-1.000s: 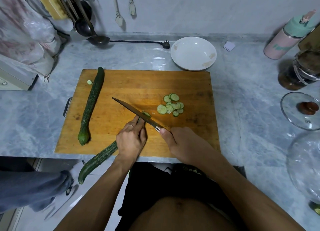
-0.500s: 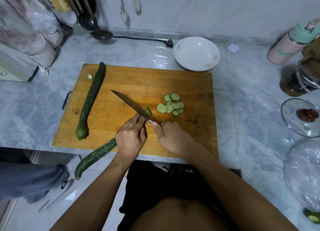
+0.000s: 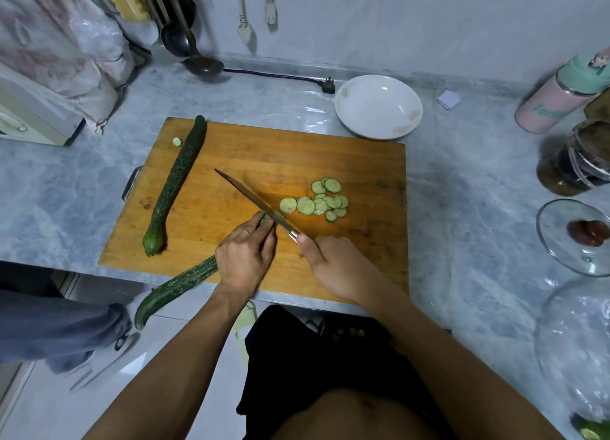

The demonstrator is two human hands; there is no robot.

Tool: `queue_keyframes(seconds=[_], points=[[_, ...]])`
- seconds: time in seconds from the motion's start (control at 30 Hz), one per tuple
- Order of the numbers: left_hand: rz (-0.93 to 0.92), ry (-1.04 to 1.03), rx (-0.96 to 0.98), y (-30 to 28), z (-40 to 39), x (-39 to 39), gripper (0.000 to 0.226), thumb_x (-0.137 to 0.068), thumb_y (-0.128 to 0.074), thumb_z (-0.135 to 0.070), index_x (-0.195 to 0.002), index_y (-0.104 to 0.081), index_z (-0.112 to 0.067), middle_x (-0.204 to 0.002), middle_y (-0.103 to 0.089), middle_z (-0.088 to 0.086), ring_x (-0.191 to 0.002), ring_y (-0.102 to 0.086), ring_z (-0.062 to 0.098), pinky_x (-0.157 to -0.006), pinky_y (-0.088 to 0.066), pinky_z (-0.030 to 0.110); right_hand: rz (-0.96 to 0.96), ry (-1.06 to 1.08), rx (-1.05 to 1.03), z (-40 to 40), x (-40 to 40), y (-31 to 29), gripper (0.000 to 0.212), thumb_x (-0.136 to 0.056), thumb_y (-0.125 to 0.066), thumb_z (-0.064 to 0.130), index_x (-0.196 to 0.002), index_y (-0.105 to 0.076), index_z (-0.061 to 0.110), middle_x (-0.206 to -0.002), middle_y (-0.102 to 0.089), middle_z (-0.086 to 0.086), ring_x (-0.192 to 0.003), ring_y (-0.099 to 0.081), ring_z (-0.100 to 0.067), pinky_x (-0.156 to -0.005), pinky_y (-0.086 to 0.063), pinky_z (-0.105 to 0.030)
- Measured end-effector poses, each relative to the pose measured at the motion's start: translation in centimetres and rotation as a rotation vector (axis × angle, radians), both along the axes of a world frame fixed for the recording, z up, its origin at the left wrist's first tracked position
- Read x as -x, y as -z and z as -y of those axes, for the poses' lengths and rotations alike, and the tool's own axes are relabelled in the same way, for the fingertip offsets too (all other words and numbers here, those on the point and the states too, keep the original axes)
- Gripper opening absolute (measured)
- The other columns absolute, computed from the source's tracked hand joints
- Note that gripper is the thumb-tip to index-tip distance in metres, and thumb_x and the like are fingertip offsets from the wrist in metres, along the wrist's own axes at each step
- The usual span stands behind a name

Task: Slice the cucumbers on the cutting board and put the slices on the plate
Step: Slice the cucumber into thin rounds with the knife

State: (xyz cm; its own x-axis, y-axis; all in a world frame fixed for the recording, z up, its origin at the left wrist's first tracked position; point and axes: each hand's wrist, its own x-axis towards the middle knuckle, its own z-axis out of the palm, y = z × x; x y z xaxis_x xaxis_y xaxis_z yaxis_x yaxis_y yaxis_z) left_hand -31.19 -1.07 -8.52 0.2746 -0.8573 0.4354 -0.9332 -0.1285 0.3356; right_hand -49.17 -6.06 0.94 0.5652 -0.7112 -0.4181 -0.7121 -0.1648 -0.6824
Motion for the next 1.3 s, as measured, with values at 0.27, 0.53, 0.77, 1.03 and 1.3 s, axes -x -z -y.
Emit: queue_keyframes(seconds=[0.27,0.53,0.77,1.03,1.3], points=[[-0.012,-0.044,-0.066,0.0,-0.1,0.7,0.018,-0.087,-0.062,-0.022,-0.096,-0.077,-0.023,-0.112,-0.073,-0.001,-0.091,-0.072,0.020,-0.055,-0.049,0.024,-0.004,-0.017,-0.003,-0.8,1.6,-1.7,0.066,-0.102,-0.023,0.057,-0.101,-0.069,0.009,-0.079,-0.063,-0.009,-0.078,-0.061,-0.025,-0.078,-0.053,-0.046],[-0.069,-0.032,-0.009,-0.3,0.0,1.9,0.022,-0.085,-0.058,-0.025,-0.093,-0.078,-0.020,-0.107,-0.075,0.002,-0.088,-0.072,0.023,-0.057,-0.049,0.024,-0.035,-0.053,0.055,-1.1,3.3,-2.3,0.061,-0.104,-0.024,0.053,-0.068,-0.049,0.011,-0.068,-0.052,-0.007,-0.064,-0.049,-0.017,-0.062,-0.039,-0.038],[-0.087,-0.019,-0.017,0.3,0.1,1.3,0.019,-0.086,-0.063,-0.023,-0.098,-0.078,-0.023,-0.111,-0.074,0.001,-0.092,-0.071,0.020,-0.058,-0.049,0.023,-0.024,-0.095,0.004,-0.1,2.9,-2.7,0.061,-0.105,-0.023,0.051,-0.064,-0.045,0.010,-0.062,-0.049,-0.006,-0.058,-0.047,-0.018,-0.055,-0.034,-0.034],[-0.110,-0.005,0.012,0.3,0.0,1.4,0.020,-0.083,-0.066,-0.018,-0.098,-0.079,-0.023,-0.111,-0.074,0.001,-0.093,-0.070,0.019,-0.059,-0.050,0.024,-0.045,-0.084,-0.080,1.1,2.0,-2.7,0.063,-0.104,-0.022,0.055,-0.063,-0.044,0.013,-0.066,-0.050,-0.006,-0.067,-0.053,-0.022,-0.070,-0.046,-0.042],[-0.117,-0.011,0.042,-0.2,0.1,1.6,0.023,-0.085,-0.058,-0.023,-0.093,-0.079,-0.019,-0.103,-0.075,0.007,-0.089,-0.072,0.022,-0.061,-0.051,0.024,-0.066,-0.031,-0.107,1.8,-0.4,-1.0,0.060,-0.104,-0.020,0.054,-0.066,-0.048,0.017,-0.072,-0.051,-0.006,-0.084,-0.049,-0.026,-0.084,-0.047,-0.040]])
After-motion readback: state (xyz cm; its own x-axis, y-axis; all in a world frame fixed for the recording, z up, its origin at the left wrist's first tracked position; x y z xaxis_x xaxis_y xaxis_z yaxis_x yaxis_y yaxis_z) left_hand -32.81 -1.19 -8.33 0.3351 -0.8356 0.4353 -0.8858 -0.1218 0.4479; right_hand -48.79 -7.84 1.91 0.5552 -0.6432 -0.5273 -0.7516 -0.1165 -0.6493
